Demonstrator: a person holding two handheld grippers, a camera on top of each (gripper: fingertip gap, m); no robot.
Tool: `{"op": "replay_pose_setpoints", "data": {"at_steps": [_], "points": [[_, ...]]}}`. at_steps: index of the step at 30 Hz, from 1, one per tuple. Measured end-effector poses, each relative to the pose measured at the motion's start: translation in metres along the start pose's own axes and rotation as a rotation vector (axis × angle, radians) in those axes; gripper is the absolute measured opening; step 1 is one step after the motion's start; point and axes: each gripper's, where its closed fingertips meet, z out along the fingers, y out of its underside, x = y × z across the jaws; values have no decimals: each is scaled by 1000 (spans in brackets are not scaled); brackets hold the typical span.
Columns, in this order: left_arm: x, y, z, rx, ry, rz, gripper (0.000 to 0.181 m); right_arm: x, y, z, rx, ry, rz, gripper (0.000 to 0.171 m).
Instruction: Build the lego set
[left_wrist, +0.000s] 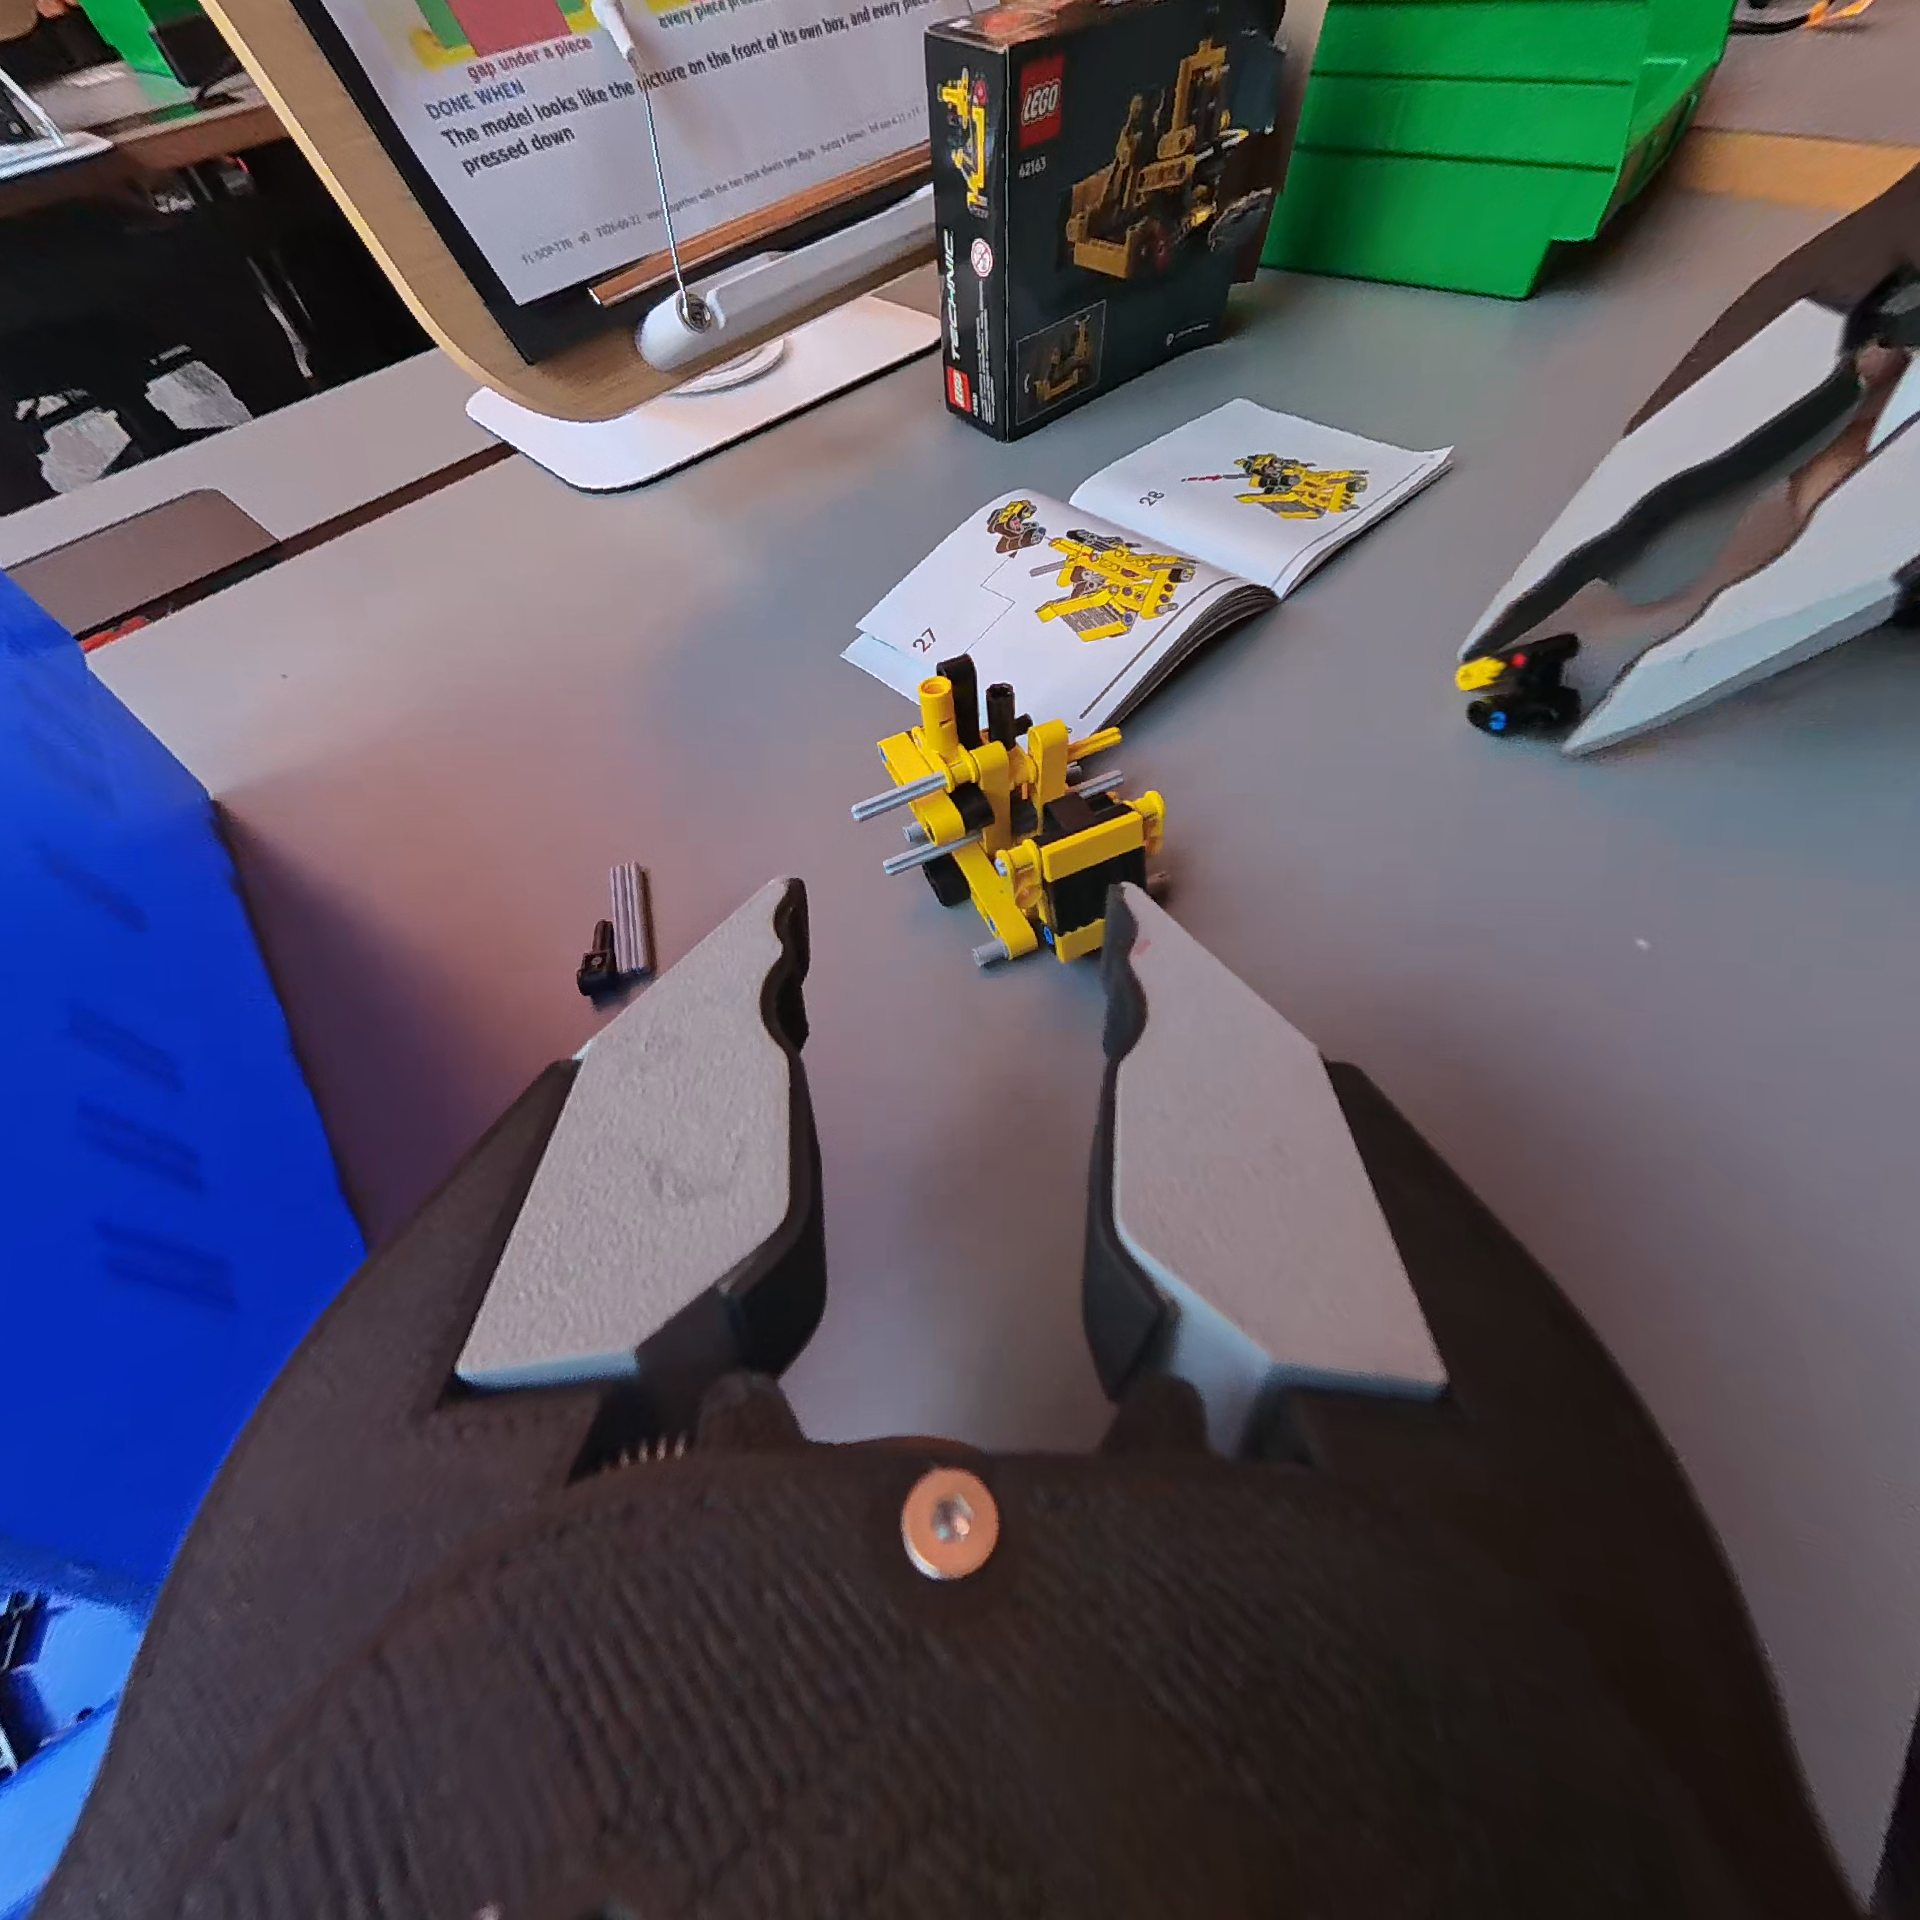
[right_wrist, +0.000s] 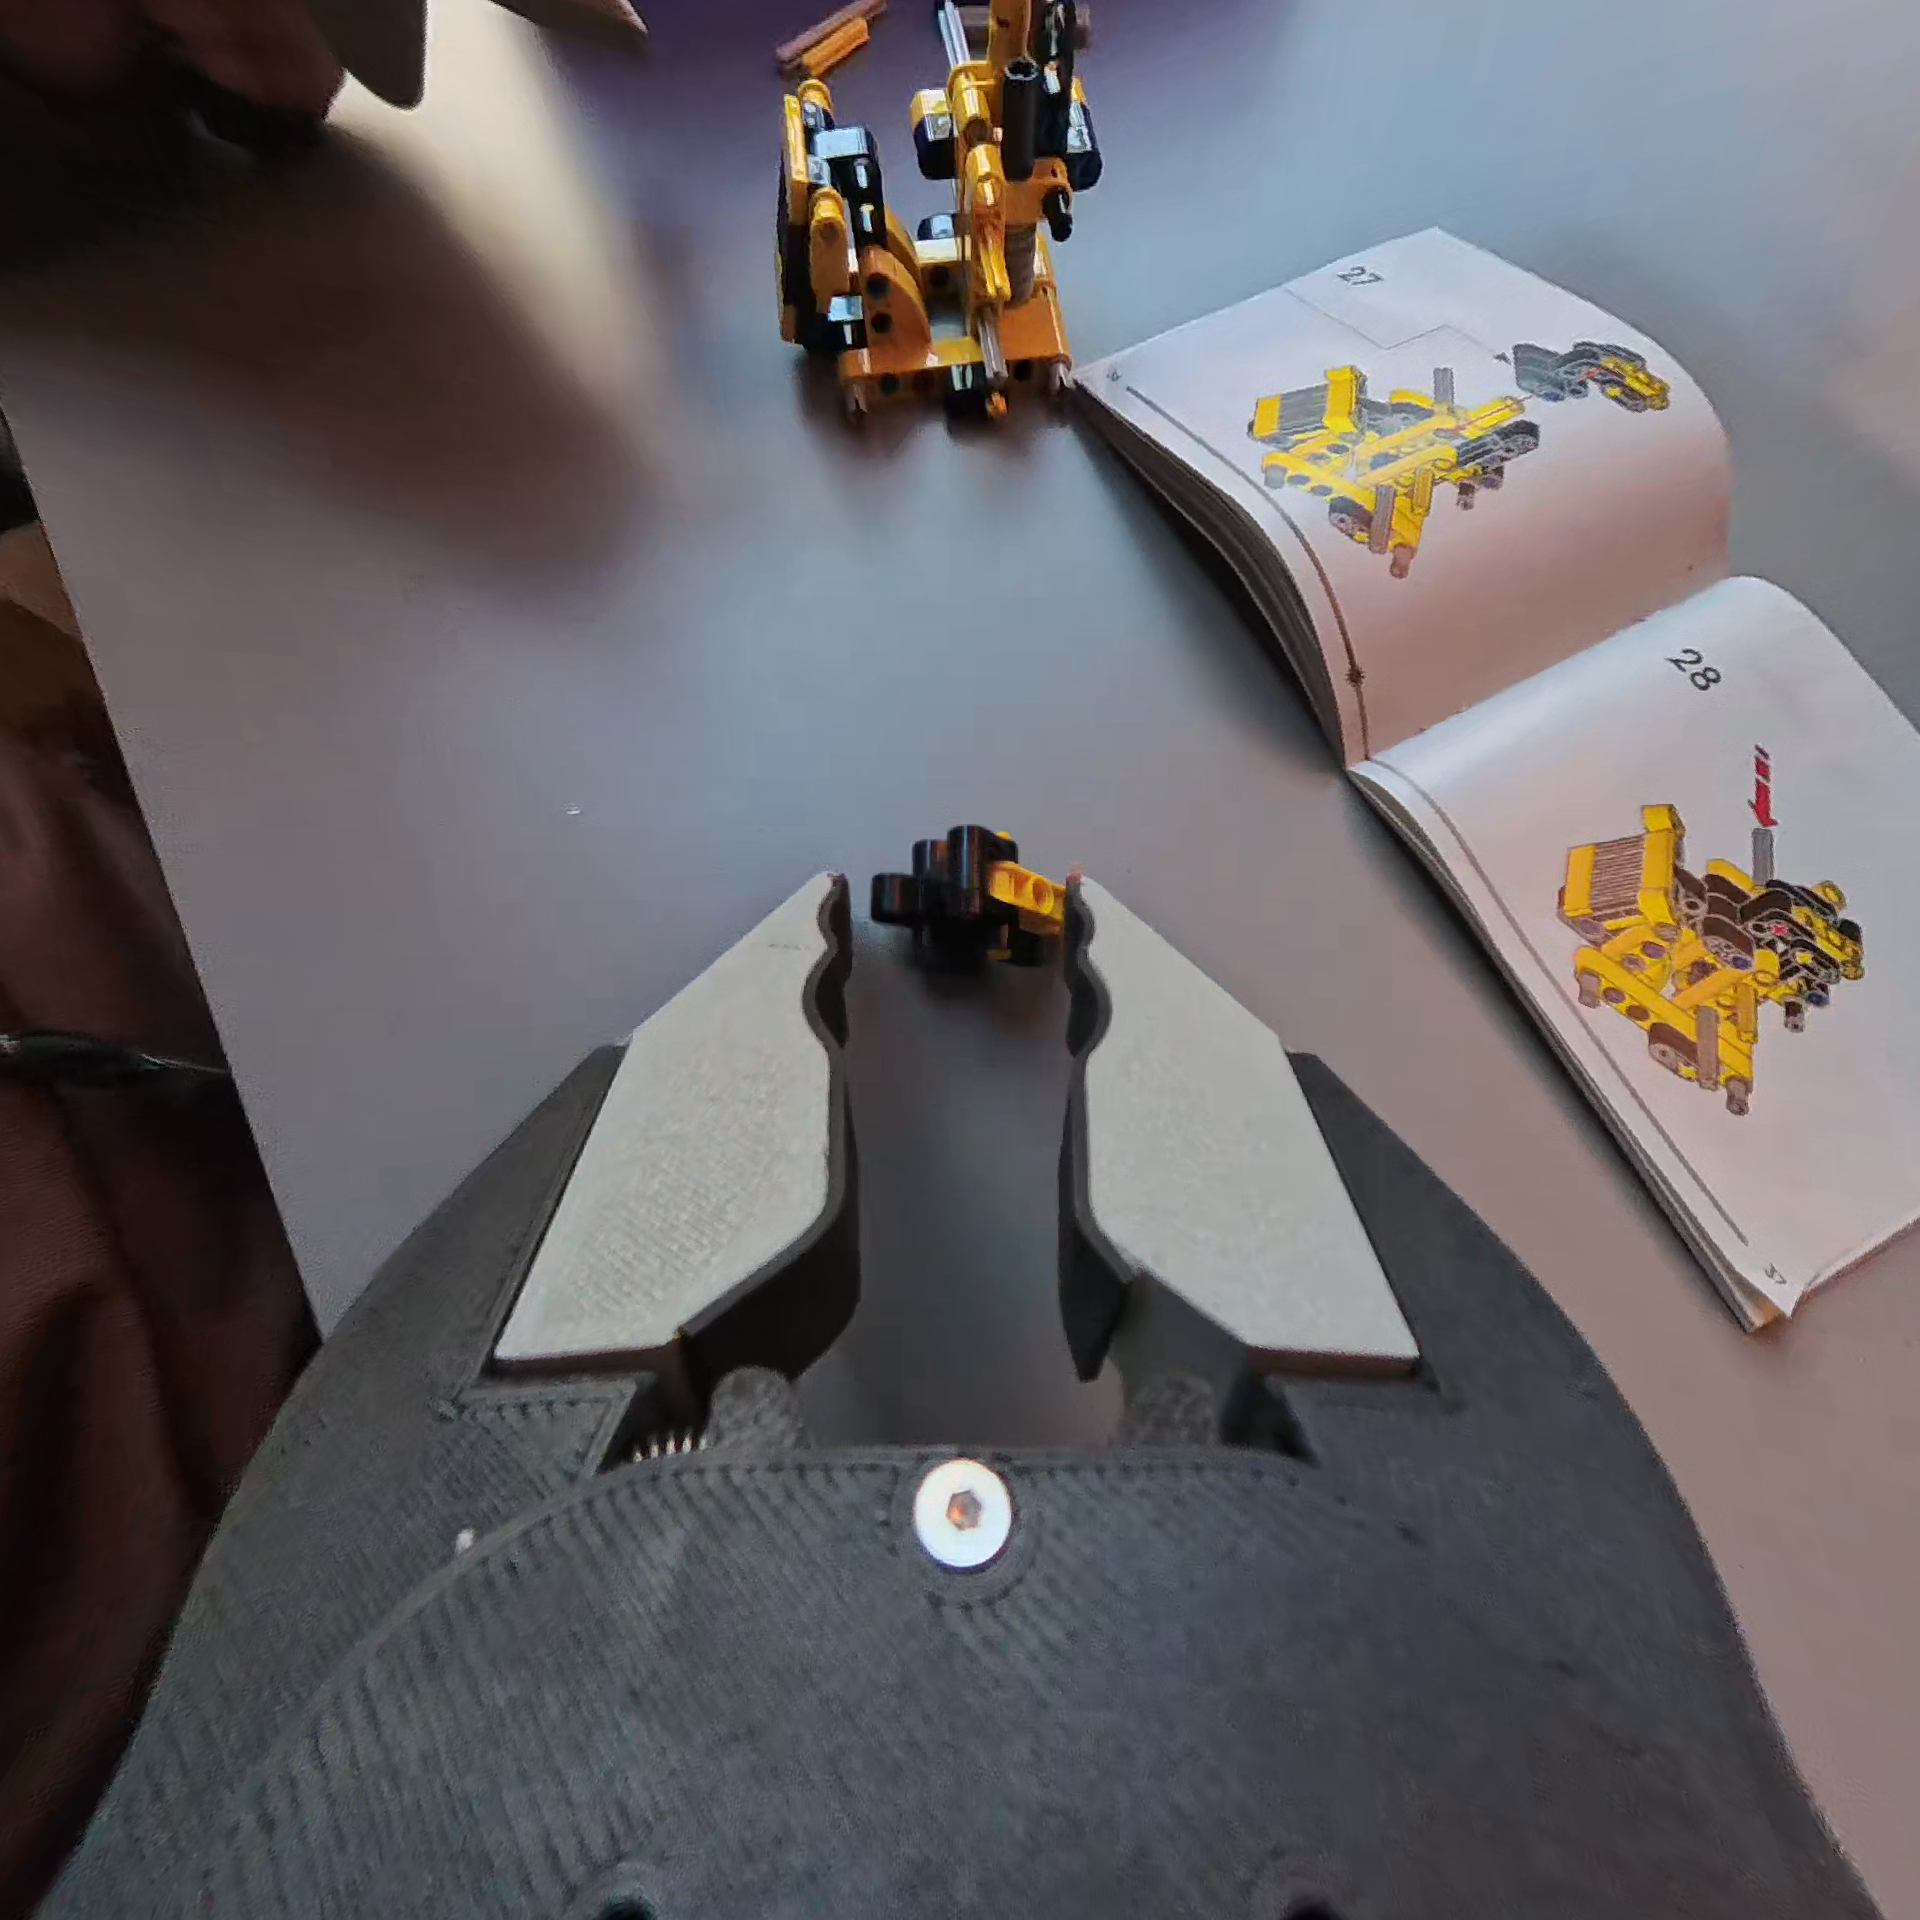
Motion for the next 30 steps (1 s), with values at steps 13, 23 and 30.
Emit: {"op": "replay_pose_setpoints", "data": {"at_steps": [13,23,30], "points": [[2,1,0,-5,14,-11,54,14,-17,1,81,-25,-33,31],[1,-3,1,20,50,-66,52,15,-18,19,11,-64,-226,31],[2,-10,0,70,87,-92,49,18,-24,30,12,-98,-298,31]]}}
